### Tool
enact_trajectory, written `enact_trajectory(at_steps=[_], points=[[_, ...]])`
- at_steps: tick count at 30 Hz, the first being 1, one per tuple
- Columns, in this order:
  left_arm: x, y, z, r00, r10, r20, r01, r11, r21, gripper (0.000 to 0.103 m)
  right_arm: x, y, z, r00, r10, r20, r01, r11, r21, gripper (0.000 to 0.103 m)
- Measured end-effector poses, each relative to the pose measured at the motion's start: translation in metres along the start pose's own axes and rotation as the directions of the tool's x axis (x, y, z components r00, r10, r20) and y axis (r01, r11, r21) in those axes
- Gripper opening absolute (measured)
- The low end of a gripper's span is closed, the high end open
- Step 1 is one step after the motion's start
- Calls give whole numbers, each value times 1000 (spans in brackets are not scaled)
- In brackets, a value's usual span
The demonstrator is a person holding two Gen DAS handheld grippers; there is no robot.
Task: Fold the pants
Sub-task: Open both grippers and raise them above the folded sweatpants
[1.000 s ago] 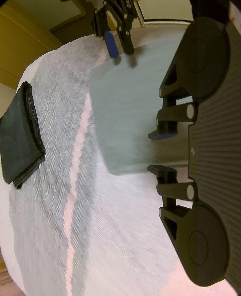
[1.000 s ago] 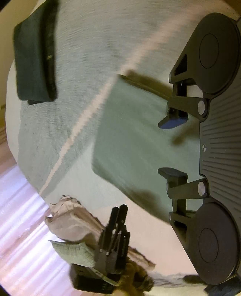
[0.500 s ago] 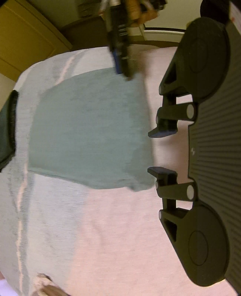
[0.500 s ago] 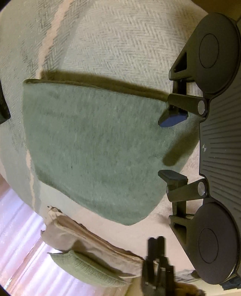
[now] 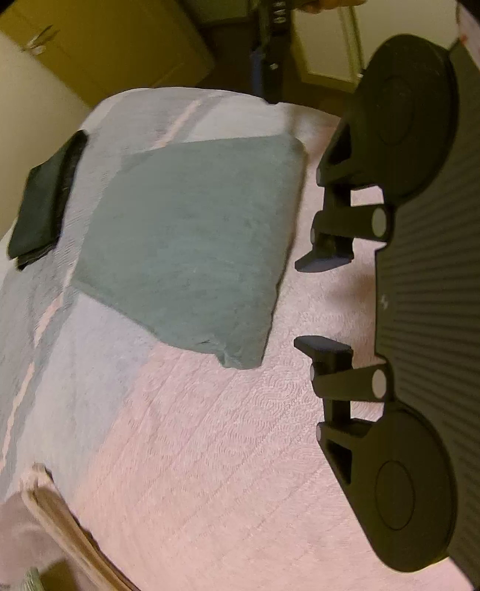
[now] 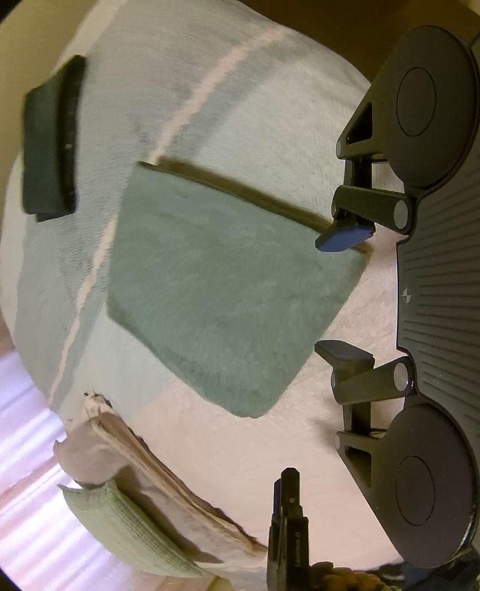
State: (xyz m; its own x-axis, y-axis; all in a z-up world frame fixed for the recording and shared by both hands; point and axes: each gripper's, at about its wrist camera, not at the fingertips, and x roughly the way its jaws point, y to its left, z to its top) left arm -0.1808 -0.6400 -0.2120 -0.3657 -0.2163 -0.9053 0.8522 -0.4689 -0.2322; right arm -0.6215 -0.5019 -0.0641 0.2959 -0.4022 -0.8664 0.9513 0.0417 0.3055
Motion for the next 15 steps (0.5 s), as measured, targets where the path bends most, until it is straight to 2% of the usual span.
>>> enact_trajectory(at_steps=[4, 9, 15], points=[[-5, -5, -2, 1000, 15, 21, -14, 999, -43, 32, -15, -1, 5, 1000, -4, 23, 5, 1000, -19, 51], [-5, -10, -5, 999, 35, 29, -32, 996, -85, 32, -15, -17, 23, 1000, 5, 3, -5, 998, -59, 51], [6, -23, 2, 996, 76, 35, -71, 987, -142, 36, 1, -60, 82, 999, 30, -20, -33, 982, -183, 51]])
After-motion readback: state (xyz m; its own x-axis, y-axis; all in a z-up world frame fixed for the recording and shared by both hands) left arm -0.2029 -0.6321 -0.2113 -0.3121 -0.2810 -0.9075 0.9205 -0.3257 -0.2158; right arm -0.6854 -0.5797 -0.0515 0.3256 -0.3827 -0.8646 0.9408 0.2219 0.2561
